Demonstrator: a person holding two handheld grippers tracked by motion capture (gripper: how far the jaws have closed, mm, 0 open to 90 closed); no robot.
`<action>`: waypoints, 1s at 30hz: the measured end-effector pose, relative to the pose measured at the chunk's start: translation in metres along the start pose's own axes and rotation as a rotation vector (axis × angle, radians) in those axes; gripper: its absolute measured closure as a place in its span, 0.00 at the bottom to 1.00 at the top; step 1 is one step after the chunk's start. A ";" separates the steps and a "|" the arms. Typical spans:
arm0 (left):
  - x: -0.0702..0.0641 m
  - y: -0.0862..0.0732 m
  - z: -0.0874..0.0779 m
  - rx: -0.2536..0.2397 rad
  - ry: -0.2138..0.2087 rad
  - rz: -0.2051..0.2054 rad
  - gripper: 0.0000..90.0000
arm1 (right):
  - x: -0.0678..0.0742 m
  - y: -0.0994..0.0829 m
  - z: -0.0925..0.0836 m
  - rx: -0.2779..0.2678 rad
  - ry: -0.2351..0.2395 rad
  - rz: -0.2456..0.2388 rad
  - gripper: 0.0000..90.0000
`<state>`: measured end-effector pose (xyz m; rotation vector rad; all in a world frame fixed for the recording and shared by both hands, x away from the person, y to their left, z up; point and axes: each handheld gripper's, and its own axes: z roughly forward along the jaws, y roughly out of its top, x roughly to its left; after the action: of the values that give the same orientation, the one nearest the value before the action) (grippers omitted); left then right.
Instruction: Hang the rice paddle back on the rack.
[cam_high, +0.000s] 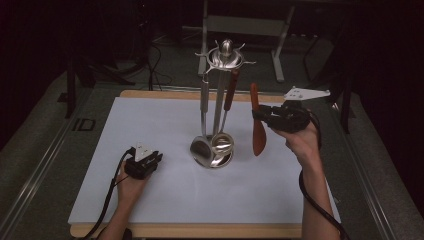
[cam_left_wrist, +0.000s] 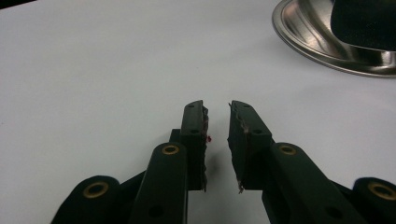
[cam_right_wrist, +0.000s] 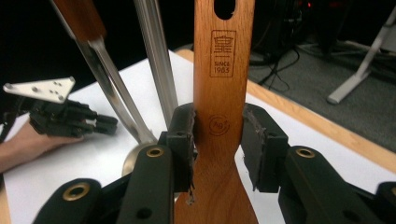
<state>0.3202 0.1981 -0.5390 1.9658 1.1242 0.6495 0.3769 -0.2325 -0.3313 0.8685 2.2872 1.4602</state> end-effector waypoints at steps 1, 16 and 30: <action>0.000 0.000 0.000 -0.001 0.000 0.001 0.85 | 0.000 0.002 -0.001 -0.006 0.003 -0.003 0.74; 0.000 0.000 0.001 0.001 -0.005 0.000 0.85 | -0.002 0.037 -0.021 -0.185 0.138 0.012 0.74; 0.000 0.001 0.001 0.000 -0.005 -0.002 0.85 | 0.000 0.059 -0.017 -0.163 0.191 -0.004 0.74</action>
<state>0.3213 0.1978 -0.5391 1.9651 1.1231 0.6426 0.3878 -0.2267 -0.2710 0.7041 2.2573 1.7677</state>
